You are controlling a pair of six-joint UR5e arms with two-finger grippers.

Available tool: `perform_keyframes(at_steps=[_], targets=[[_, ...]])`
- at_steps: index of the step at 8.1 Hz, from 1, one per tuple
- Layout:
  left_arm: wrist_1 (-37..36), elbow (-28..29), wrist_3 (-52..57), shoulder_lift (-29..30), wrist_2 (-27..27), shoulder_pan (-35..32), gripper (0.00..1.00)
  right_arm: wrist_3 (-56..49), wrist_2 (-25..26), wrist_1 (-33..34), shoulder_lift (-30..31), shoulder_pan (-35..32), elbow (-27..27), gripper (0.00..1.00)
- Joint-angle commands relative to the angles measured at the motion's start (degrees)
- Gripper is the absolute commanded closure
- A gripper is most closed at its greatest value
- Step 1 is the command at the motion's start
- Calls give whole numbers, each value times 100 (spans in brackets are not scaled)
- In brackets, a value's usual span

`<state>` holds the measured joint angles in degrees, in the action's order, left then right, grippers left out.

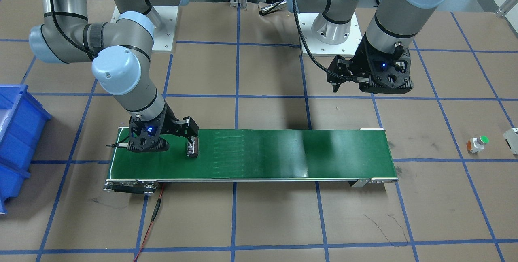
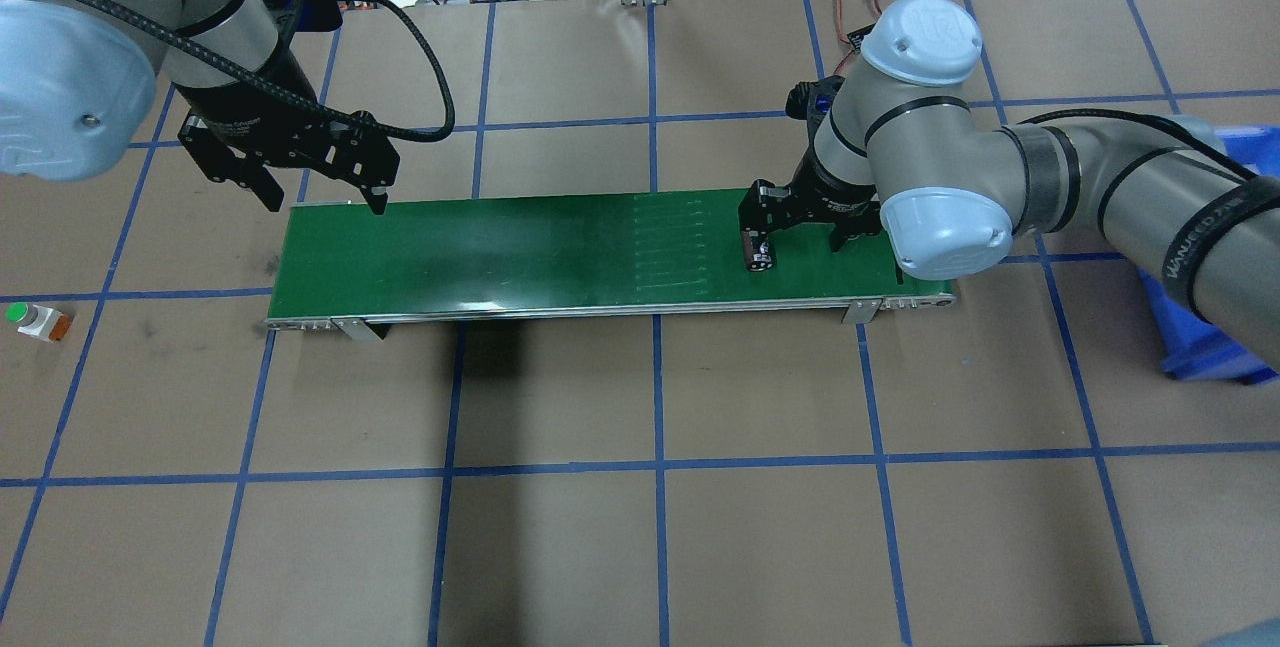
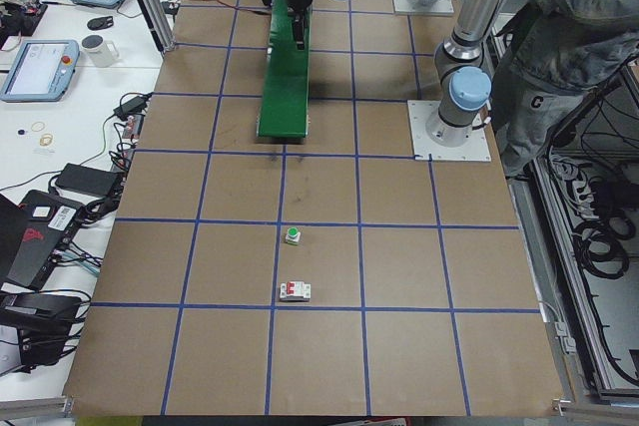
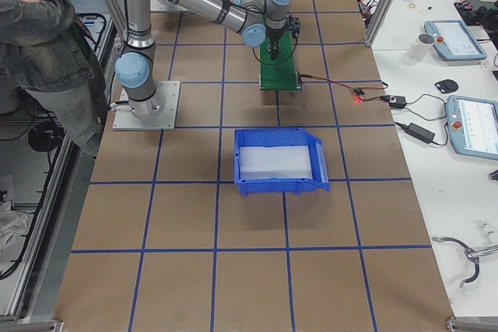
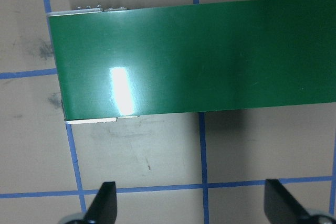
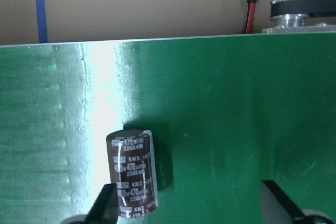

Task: Move capacitor from left to right
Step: 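Lower the right gripper onto the arriving capacitor and close on it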

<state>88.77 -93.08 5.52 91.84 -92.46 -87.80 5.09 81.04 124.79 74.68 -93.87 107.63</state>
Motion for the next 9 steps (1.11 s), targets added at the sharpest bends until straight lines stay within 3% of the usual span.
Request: perform_keyframes(at_steps=[1,2,6,7,8,9], targets=[[0,0,2,0,0,0,0,-8,-1,19,-102,0,-14,12],[0,0,2,0,0,0,0,-8,78,11,-102,0,-14,30],[0,-9,19,0,18,0,0,-35,123,-16,-182,0,-14,75],[0,-9,28,0,18,0,0,-17,114,-68,-164,9,-67,90],[0,-9,28,0,18,0,0,18,114,-103,-103,9,-102,99],[0,-9,28,0,18,0,0,9,140,-539,-33,44,-233,100]])
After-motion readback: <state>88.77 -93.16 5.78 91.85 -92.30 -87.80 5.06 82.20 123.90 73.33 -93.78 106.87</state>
